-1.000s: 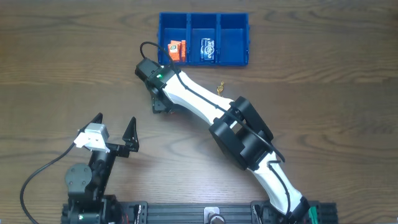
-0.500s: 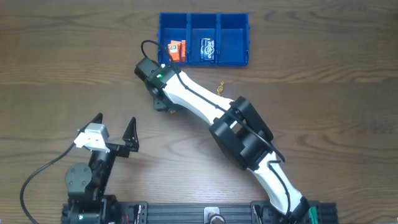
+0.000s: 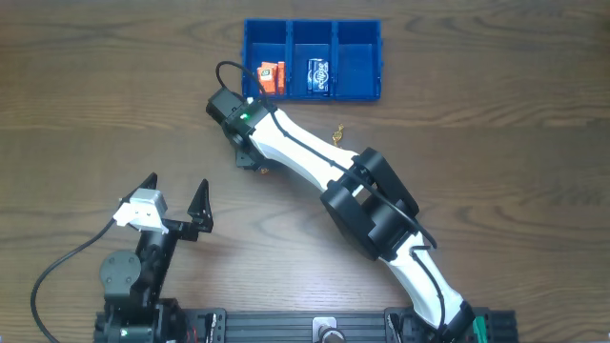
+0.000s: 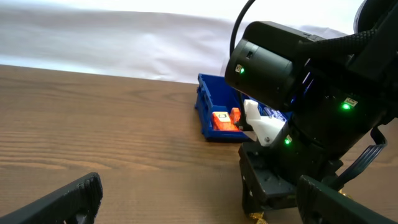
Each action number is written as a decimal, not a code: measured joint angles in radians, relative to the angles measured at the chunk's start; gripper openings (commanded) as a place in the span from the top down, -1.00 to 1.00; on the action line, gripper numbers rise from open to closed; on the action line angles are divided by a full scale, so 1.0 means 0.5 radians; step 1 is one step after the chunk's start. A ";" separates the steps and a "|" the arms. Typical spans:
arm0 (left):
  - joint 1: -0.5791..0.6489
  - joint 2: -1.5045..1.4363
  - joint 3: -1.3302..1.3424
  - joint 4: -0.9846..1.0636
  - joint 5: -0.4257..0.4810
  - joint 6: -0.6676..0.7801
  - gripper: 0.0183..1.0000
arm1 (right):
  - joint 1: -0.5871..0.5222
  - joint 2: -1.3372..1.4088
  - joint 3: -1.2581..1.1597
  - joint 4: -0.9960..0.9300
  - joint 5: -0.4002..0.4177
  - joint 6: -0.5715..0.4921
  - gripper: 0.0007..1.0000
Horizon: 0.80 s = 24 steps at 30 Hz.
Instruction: Sort Candies Into Trays
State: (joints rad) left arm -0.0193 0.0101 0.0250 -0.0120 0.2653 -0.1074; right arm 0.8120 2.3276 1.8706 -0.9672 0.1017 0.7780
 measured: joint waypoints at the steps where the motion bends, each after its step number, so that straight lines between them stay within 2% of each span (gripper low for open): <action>1: 0.000 0.000 0.000 -0.001 -0.001 0.000 -1.00 | 0.000 0.000 0.000 0.002 0.001 0.001 0.36; 19: 0.000 0.000 0.000 -0.001 -0.001 0.000 -1.00 | 0.000 0.002 0.000 0.030 0.001 0.001 0.44; 24: 0.000 0.000 0.000 -0.001 -0.001 0.000 -1.00 | 0.000 0.010 0.000 0.031 0.001 0.001 0.54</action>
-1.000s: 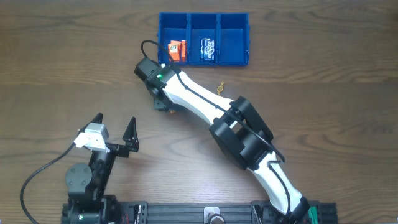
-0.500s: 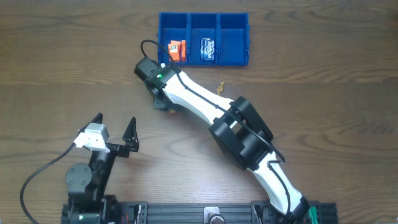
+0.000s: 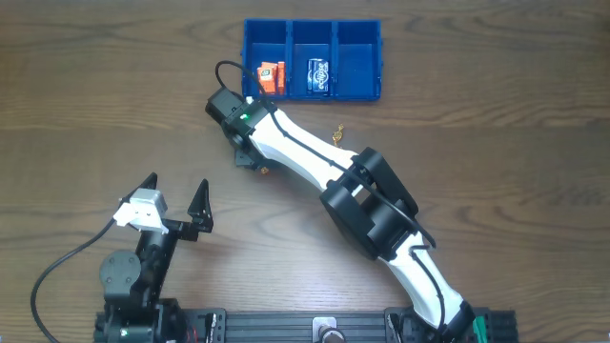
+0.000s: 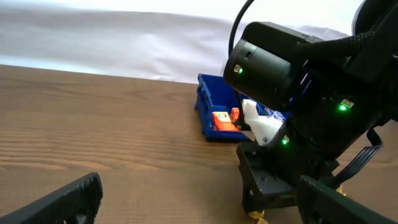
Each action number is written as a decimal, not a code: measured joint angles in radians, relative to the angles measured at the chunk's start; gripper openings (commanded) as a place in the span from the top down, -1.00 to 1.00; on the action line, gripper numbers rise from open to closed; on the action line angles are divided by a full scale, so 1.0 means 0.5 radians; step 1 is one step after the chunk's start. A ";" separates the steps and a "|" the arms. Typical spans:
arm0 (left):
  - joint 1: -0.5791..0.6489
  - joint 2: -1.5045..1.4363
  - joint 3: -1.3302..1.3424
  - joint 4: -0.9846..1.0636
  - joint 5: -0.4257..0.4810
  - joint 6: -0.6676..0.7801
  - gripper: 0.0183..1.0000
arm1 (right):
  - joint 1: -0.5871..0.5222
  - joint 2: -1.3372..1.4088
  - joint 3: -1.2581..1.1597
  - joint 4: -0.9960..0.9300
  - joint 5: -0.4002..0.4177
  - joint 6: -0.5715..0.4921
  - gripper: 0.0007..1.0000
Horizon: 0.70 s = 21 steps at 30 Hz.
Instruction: Sort Candies Into Trays
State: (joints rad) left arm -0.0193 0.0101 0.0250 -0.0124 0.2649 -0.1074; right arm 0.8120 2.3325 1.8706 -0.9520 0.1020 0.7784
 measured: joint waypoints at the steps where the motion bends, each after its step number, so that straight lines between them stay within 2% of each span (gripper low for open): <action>1: 0.000 0.000 0.000 0.000 0.001 0.000 -1.00 | 0.000 0.001 0.000 0.000 0.000 0.000 0.54; 5: 0.000 0.000 0.000 0.000 0.000 0.000 -1.00 | 0.000 0.001 0.000 0.000 0.000 0.002 0.63; 13: 0.000 0.000 0.000 0.001 0.000 0.000 -1.00 | 0.000 0.001 0.000 -0.007 0.000 0.000 0.66; 21: 0.000 0.000 0.000 0.000 0.001 0.000 -1.00 | -0.016 0.008 0.234 -0.288 0.020 -0.053 0.69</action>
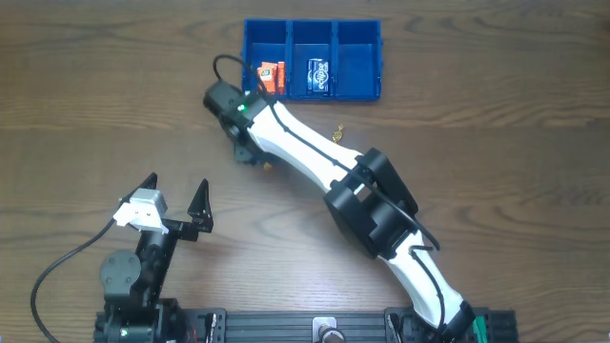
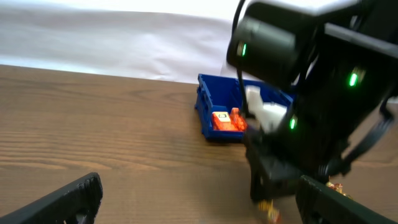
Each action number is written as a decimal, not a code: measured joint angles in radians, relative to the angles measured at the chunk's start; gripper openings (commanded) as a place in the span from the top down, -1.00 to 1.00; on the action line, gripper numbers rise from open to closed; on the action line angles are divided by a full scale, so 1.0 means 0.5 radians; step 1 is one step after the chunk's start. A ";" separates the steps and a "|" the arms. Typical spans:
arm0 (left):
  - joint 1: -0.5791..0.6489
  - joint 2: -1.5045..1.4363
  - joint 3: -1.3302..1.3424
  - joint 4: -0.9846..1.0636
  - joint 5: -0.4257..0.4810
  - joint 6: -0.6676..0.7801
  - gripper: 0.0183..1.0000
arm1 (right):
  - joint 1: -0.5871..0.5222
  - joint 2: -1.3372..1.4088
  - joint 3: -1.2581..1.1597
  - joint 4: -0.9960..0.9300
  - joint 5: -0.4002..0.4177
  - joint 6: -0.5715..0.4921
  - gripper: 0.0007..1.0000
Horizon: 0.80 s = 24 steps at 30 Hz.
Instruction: Sort Candies Into Trays
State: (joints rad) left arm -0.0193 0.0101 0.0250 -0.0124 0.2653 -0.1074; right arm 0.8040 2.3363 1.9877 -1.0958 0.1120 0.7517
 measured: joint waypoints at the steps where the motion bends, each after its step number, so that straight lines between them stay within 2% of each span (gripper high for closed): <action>1: 0.000 0.000 0.000 0.001 0.000 0.000 -1.00 | -0.008 0.000 0.064 -0.049 0.017 -0.014 0.69; 9: 0.000 0.000 0.000 0.001 -0.001 0.000 -1.00 | -0.185 -0.153 0.446 -0.352 0.223 -0.152 0.69; 14: 0.000 0.000 0.000 0.000 0.000 0.000 -0.99 | -0.508 -0.352 0.690 -0.311 0.343 -0.332 0.69; 19: 0.000 0.000 0.000 0.000 -0.001 0.000 -1.00 | -0.763 -0.379 0.713 -0.268 0.401 -0.447 0.68; 24: 0.000 0.000 0.000 0.000 0.000 0.000 -1.00 | -0.886 -0.369 0.712 -0.197 0.401 -0.523 0.68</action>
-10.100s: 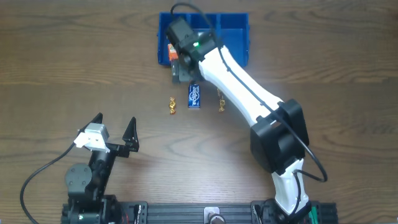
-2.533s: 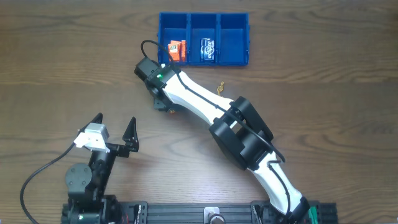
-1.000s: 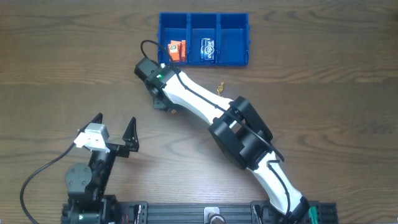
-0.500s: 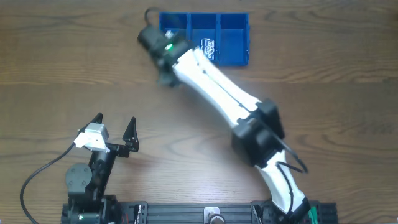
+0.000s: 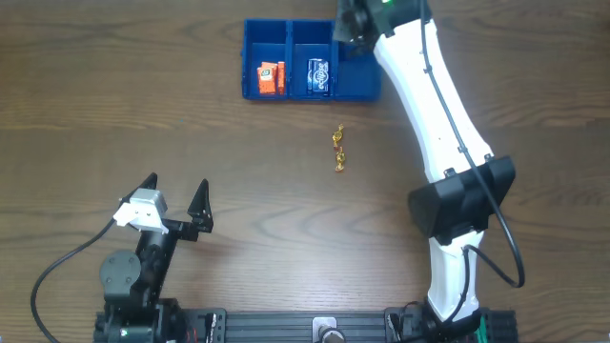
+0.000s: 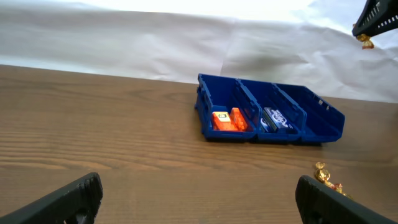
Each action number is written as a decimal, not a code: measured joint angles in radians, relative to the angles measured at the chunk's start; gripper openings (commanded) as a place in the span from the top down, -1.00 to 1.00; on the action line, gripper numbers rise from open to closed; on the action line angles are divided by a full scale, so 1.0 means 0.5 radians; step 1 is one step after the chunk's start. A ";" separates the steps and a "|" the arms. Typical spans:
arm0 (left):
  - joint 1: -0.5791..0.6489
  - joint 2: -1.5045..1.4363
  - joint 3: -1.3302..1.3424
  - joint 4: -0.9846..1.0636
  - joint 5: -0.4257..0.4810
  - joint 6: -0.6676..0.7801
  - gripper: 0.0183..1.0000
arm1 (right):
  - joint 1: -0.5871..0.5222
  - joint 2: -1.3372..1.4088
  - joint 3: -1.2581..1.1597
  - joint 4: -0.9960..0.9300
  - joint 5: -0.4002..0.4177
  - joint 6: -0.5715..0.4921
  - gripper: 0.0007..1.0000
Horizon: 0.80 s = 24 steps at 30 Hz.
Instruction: Sort Candies Into Trays
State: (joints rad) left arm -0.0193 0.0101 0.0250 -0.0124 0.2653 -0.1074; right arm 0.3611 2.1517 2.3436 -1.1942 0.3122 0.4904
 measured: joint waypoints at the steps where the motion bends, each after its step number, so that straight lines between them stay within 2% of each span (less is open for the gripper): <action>1: 0.000 0.000 0.000 0.000 0.000 0.000 -1.00 | -0.016 0.000 -0.003 0.027 -0.002 -0.014 0.68; 8: 0.000 0.000 0.000 0.000 0.000 0.000 -1.00 | -0.079 0.137 -0.022 0.227 -0.002 -0.108 0.69; 15: 0.000 0.000 0.000 0.000 -0.001 0.000 -1.00 | -0.085 0.385 -0.062 0.357 -0.006 -0.133 0.69; 24: 0.000 0.000 0.000 0.000 0.000 0.000 -1.00 | -0.085 0.420 -0.063 0.462 -0.007 -0.134 0.68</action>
State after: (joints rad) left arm -0.0193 0.0101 0.0250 -0.0124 0.2653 -0.1074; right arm 0.3187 2.3615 2.3123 -0.9630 0.3088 0.4236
